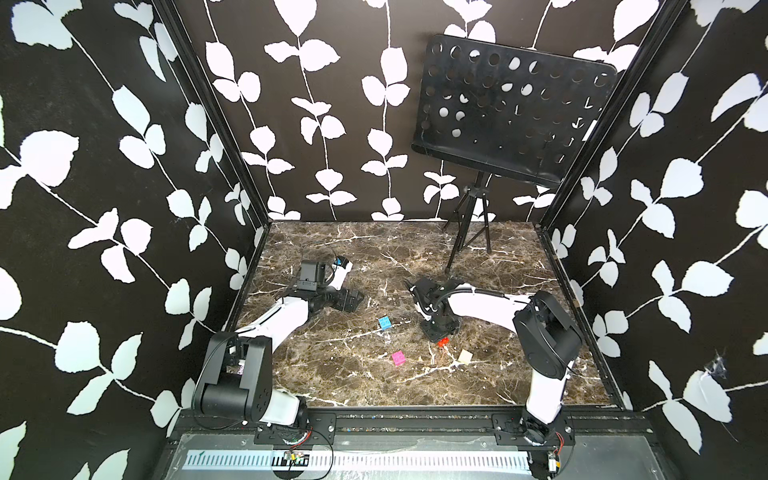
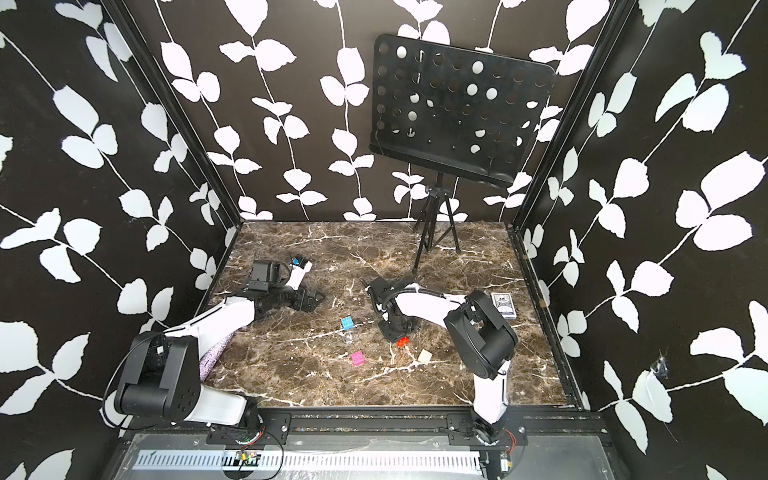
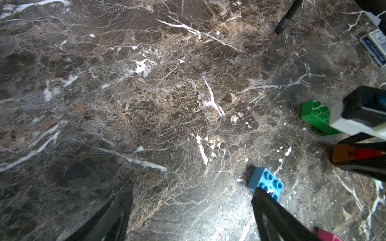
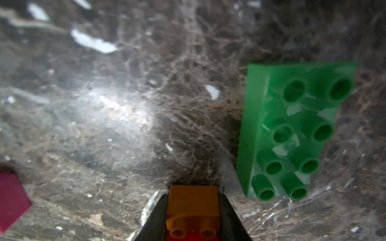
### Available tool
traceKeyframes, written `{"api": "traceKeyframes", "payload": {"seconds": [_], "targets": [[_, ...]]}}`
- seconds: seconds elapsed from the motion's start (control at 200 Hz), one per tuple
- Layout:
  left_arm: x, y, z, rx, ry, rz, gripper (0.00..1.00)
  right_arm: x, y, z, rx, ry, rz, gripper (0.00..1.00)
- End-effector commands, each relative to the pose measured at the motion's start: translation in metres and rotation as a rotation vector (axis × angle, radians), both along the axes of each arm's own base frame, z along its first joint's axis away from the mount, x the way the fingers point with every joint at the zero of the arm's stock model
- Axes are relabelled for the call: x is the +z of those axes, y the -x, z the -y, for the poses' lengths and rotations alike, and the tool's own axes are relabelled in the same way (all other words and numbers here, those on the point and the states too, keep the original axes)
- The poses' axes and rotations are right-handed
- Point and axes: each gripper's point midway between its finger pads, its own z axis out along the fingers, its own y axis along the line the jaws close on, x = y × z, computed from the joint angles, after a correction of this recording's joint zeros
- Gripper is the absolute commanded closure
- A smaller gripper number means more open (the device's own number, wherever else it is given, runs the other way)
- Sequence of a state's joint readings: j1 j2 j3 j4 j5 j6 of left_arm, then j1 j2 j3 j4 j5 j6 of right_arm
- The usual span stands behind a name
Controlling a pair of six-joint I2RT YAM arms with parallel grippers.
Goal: Assemble the letter y with lego
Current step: Pick up the lego brick from the center of the board.
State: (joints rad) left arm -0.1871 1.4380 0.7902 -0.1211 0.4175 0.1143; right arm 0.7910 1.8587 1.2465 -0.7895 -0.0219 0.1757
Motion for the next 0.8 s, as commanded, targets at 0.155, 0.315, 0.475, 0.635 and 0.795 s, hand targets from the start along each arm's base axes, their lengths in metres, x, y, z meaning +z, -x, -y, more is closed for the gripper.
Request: {"api": "traceKeyframes", "payload": {"seconds": [0.155,0.315,0.475,0.635,0.795], "targets": [[0.014,-0.008,-0.020,0.070,-0.001,0.030,0.08,0.053,0.012,-0.038,0.623,-0.083,0.150,0.69],[0.020,-0.013,-0.034,0.127,0.022,0.038,0.08,0.052,0.030,-0.048,0.926,-0.063,0.138,0.69],[0.022,-0.015,-0.043,0.161,0.037,0.039,0.08,0.052,0.043,-0.066,1.115,-0.075,0.117,0.69],[0.025,-0.015,-0.046,0.172,0.043,0.045,0.08,0.047,0.049,-0.082,1.181,-0.088,0.095,0.69],[0.024,-0.015,-0.046,0.172,0.047,0.045,0.07,0.041,0.053,-0.089,1.218,-0.083,0.066,0.69]]}}
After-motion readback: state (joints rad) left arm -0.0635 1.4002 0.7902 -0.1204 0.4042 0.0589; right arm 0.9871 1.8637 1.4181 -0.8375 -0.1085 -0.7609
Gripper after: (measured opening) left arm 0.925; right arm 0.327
